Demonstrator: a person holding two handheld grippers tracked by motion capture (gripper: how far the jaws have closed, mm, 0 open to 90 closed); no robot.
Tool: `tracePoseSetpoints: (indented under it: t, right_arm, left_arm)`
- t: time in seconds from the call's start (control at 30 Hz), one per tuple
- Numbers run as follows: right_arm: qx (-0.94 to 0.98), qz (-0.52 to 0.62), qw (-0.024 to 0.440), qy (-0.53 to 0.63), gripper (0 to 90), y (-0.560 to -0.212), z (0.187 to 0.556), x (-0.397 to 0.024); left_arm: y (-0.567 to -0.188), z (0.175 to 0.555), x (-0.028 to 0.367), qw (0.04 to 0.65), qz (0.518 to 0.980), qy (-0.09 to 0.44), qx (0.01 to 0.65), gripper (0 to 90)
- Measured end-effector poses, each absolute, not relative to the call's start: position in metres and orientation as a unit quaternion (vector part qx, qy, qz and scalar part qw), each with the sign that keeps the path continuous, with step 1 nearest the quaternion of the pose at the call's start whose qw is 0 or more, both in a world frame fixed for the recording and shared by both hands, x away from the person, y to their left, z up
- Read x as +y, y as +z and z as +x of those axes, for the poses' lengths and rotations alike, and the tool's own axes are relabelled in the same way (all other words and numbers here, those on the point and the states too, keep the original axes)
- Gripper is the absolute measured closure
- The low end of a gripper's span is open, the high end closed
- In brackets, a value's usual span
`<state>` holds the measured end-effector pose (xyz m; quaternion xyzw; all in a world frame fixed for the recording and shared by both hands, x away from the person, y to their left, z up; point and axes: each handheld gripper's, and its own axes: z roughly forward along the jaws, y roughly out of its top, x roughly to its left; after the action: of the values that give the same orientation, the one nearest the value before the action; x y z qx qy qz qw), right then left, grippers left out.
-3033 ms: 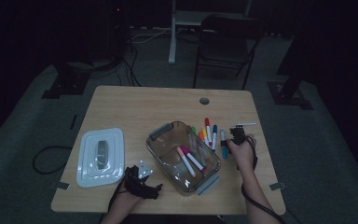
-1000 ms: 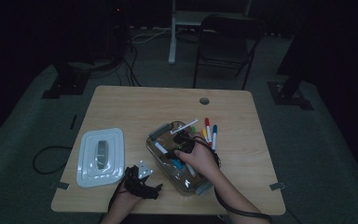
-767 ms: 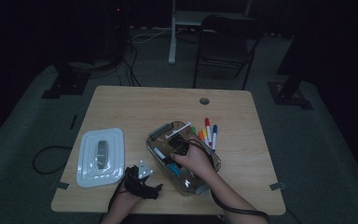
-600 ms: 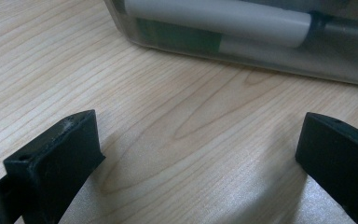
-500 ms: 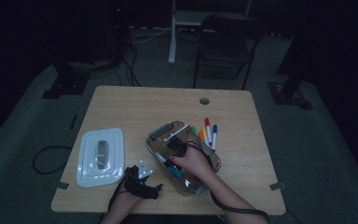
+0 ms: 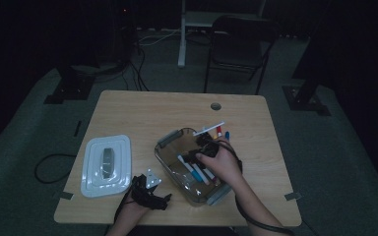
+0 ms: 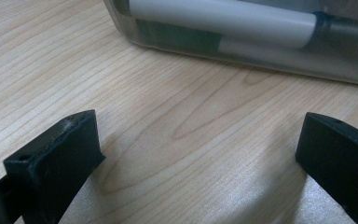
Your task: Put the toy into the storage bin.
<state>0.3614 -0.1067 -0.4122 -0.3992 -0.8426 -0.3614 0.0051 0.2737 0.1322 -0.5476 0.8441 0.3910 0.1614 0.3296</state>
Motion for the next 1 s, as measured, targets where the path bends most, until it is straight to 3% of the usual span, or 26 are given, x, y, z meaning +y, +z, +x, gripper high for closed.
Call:
tracePoseSetpoints:
  t: [0.23,0.47,0.73,1.0]
  right_arm:
    - [-0.802,-0.458,-0.035,-0.382,57.7,-0.402,0.371,-0.173]
    - [-0.765,-0.529,-0.058,-0.361,56.6,-0.425,0.388,-0.223]
    - [-0.729,-0.592,-0.063,-0.338,57.3,-0.478,0.417,-0.24]
    - [-0.704,-0.629,-0.07,-0.324,59.3,-0.508,0.448,-0.234]
  left_arm:
    - [-0.548,0.274,0.132,0.33,0.844,0.162,0.391,0.5]
    - [-0.548,0.274,0.132,0.329,0.845,0.161,0.39,0.5]
    - [-0.548,0.274,0.132,0.329,0.845,0.161,0.39,0.5]
    - [-0.548,0.274,0.132,0.329,0.845,0.161,0.39,0.5]
